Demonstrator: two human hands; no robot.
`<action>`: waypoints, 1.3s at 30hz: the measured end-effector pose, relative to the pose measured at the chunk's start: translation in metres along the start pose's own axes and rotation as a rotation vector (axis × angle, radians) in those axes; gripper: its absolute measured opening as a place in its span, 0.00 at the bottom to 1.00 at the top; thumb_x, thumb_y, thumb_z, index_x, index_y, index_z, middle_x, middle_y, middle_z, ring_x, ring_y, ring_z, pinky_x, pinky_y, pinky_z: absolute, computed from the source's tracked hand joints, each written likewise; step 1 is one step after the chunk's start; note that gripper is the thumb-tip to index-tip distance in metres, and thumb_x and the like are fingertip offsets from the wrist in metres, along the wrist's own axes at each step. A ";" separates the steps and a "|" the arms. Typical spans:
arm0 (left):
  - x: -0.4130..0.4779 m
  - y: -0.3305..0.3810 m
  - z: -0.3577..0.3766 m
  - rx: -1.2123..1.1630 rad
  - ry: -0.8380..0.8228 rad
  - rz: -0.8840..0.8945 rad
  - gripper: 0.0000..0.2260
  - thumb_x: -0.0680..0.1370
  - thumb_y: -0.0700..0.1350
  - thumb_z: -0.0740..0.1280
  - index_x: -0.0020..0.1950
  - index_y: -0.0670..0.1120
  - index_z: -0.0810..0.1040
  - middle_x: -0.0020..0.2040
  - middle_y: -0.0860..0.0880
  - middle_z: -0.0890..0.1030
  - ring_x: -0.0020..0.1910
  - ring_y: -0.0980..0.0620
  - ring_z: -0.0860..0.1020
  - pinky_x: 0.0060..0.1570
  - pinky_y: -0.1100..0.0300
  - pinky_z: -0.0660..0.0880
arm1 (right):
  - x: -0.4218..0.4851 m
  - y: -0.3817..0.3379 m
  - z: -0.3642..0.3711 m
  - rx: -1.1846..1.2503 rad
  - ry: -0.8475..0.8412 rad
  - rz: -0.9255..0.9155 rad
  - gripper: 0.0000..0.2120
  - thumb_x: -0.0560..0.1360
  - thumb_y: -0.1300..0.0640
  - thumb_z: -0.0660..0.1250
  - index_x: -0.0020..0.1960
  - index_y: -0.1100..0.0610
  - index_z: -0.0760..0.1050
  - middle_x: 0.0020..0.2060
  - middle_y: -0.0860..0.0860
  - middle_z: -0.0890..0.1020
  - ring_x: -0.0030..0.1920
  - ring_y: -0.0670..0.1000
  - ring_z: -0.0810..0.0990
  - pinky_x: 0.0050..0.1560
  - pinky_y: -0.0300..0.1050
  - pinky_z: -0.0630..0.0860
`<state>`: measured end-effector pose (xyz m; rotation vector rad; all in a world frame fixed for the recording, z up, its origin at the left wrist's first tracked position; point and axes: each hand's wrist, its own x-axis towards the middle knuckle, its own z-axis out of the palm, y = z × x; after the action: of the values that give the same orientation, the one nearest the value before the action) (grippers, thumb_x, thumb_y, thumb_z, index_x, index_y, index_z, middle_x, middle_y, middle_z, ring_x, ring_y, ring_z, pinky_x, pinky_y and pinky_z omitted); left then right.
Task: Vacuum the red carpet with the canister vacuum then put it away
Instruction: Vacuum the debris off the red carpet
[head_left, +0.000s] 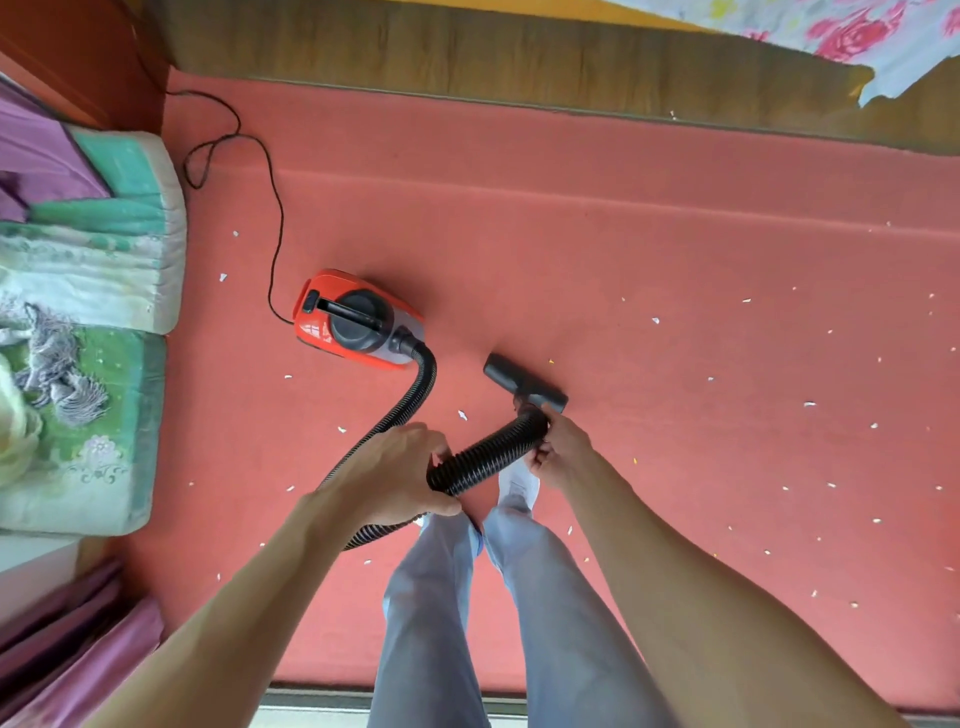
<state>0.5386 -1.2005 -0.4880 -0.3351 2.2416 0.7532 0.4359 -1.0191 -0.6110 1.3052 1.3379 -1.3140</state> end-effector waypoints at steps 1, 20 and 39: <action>-0.001 -0.001 0.000 -0.005 0.016 -0.007 0.23 0.68 0.58 0.75 0.59 0.51 0.78 0.47 0.54 0.75 0.47 0.50 0.75 0.42 0.57 0.68 | -0.004 -0.001 0.002 0.004 -0.001 0.006 0.11 0.76 0.53 0.69 0.41 0.58 0.72 0.15 0.49 0.69 0.15 0.45 0.66 0.19 0.33 0.64; 0.011 -0.014 0.052 0.050 0.046 0.039 0.21 0.72 0.61 0.71 0.59 0.52 0.78 0.47 0.56 0.72 0.49 0.51 0.77 0.42 0.60 0.64 | 0.036 0.020 0.001 0.124 0.047 -0.009 0.12 0.79 0.51 0.66 0.53 0.61 0.74 0.34 0.54 0.76 0.29 0.50 0.77 0.27 0.40 0.74; 0.004 -0.028 0.029 -0.026 -0.031 0.032 0.14 0.67 0.61 0.73 0.48 0.58 0.77 0.44 0.57 0.74 0.44 0.57 0.76 0.42 0.62 0.69 | 0.031 0.039 0.020 0.196 0.028 -0.065 0.11 0.81 0.55 0.63 0.50 0.63 0.74 0.40 0.58 0.78 0.32 0.53 0.76 0.32 0.45 0.74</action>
<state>0.5645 -1.2046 -0.5189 -0.2987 2.2146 0.8001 0.4685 -1.0383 -0.6490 1.4264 1.3061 -1.5072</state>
